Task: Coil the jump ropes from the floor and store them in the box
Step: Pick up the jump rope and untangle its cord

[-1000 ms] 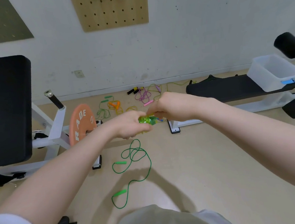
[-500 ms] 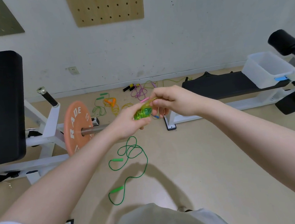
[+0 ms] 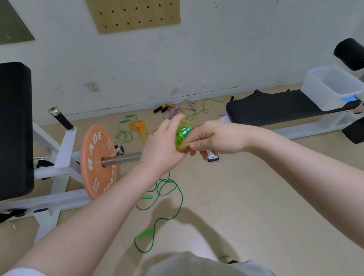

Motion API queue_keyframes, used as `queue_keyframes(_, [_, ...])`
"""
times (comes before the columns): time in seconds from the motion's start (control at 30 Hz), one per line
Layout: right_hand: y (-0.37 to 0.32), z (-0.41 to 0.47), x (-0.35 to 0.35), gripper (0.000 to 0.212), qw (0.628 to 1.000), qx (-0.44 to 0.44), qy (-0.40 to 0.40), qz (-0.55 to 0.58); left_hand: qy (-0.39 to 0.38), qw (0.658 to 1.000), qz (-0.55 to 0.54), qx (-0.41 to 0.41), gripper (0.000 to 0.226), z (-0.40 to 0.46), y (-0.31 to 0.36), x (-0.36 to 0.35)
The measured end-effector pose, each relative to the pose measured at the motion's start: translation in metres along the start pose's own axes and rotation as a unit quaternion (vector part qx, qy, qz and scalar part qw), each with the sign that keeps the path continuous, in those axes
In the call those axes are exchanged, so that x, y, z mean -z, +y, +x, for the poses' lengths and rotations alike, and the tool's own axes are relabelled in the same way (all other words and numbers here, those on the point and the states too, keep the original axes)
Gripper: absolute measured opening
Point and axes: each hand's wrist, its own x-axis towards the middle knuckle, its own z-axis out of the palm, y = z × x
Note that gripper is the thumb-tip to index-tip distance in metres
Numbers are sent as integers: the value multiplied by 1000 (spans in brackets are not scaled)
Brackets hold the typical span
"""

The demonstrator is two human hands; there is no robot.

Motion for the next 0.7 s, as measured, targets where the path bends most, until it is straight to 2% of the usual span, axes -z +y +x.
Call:
queue_keyframes(0.07, [0,-1,1,23,998,-5,17,66,0,993,-110,44,75,0,4,0])
queue_keyframes(0.17, [1,-2,7,25,995,-10,34,91,-32,968,-229,96,52,0,7,-1])
queue_keyframes(0.23, [3,-2,7,23,992,0,47,114,-63,923,-359,121,33,1,7,-1])
queue_keyframes(0.3, [9,-3,4,19,989,22,63,134,-69,872,-468,128,27,2,5,2])
queue_keyframes(0.43, [20,-6,-3,25,974,27,73,212,-136,859,-488,72,34,-2,1,7])
queue_keyframes(0.53, [23,-7,-1,27,975,3,65,213,-141,843,-515,65,42,-8,1,3])
queue_keyframes(0.63, [26,-7,0,30,970,-32,63,232,-112,835,-530,100,28,-10,-1,-1])
queue_keyframes(0.7, [27,-9,-1,31,968,-56,69,236,-123,834,-531,79,16,-13,-2,-4])
